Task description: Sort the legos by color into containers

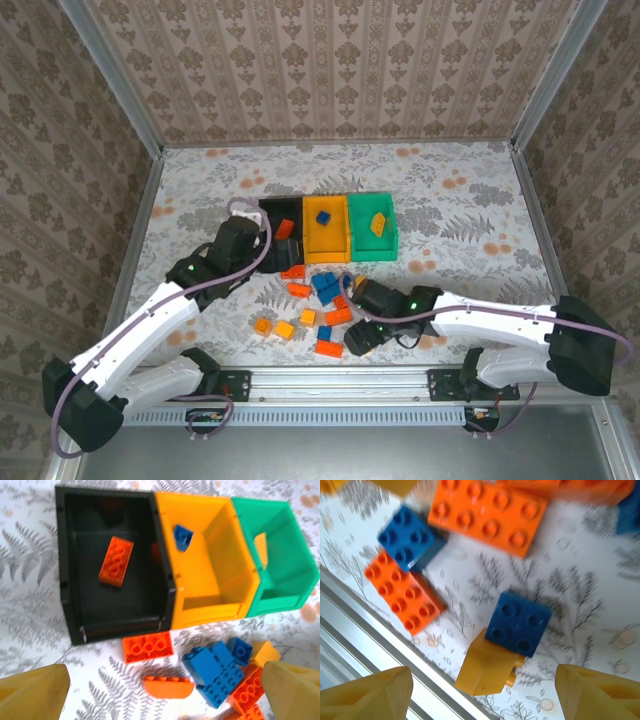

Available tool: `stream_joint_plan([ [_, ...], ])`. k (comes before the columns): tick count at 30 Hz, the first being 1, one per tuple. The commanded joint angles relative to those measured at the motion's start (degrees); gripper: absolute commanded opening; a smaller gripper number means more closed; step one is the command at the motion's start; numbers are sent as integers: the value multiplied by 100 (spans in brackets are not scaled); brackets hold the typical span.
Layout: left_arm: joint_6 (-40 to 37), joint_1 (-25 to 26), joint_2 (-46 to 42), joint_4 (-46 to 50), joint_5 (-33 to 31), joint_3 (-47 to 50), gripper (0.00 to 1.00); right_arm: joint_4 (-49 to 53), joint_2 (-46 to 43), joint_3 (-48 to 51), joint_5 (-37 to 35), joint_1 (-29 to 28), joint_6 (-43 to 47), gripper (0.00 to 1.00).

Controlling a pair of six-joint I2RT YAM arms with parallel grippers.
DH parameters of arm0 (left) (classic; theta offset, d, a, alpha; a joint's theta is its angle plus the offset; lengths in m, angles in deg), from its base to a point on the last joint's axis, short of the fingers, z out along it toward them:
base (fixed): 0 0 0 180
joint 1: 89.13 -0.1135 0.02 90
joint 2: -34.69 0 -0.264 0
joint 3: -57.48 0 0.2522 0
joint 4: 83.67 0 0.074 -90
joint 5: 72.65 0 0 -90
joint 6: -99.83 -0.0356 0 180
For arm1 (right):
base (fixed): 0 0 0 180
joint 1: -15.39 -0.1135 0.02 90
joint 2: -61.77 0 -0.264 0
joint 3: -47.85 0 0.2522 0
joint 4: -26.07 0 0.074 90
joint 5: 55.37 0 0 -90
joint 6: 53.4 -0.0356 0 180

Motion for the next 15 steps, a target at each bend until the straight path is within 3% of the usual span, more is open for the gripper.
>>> stream_joint_plan([
  [1, 296, 36, -223, 124, -197, 154, 100, 107, 300, 90, -264, -238, -243, 76],
  [8, 304, 31, -227, 211, -282, 227, 100, 21, 720, 28, -780, -429, -554, 66],
  [15, 304, 26, -212, 143, -240, 304, 100, 270, 632, 165, -1164, -320, -715, 39],
])
